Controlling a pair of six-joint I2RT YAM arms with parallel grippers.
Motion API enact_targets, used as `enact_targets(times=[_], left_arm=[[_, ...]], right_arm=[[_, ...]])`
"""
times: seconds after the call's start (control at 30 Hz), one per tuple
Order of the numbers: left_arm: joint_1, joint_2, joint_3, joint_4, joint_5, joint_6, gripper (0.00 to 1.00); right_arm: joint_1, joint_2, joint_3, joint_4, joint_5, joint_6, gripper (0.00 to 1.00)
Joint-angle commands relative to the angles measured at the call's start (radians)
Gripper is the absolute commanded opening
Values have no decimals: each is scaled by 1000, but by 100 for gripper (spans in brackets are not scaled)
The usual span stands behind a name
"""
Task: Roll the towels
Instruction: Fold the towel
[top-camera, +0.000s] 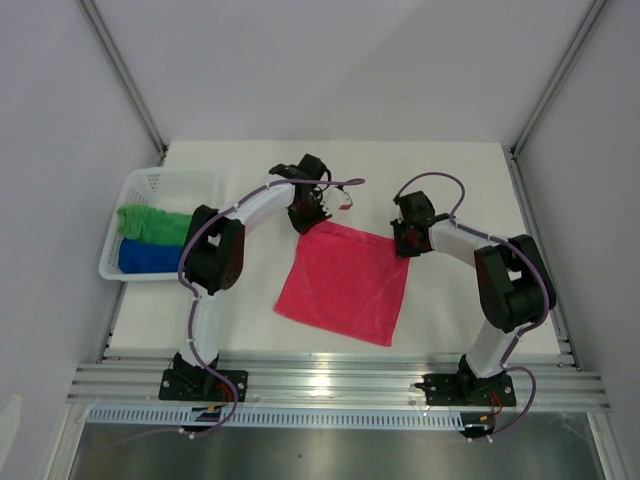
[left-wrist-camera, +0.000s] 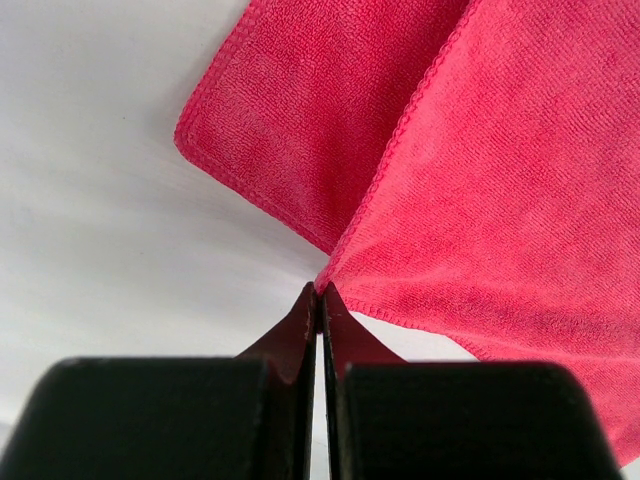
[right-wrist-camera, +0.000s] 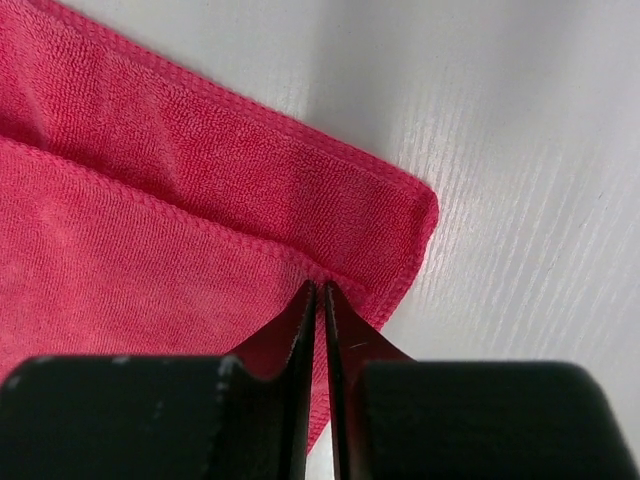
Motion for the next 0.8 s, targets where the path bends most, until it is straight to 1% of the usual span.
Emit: enact_targets(times=[0.0, 0.07, 0.1, 0.23, 0.43, 0.5, 0.63, 0.77], left_arm=[[4, -24, 7, 3, -8, -6, 1], [4, -24, 4, 3, -11, -4, 1], [4, -23, 13, 3, -11, -3, 1], [4, -19, 15, 5, -15, -4, 1], [4, -12, 16, 6, -20, -4, 1], [4, -10, 21, 2, -20, -4, 1], [4, -6, 25, -1, -23, -7, 1], [4, -7, 25, -3, -21, -7, 1]], right_arm=[[22, -23, 17, -10, 47, 4, 11], [33, -33, 22, -20, 71, 3, 14], [38, -38, 22, -21, 80, 1, 15], [55, -49, 25, -35, 113, -5, 11], [85, -55, 28, -58, 186, -16, 11], [91, -56, 28, -58, 186, -19, 10], [91, -50, 26, -47, 177, -17, 0], [91, -52, 28, -44, 182, -13, 0]])
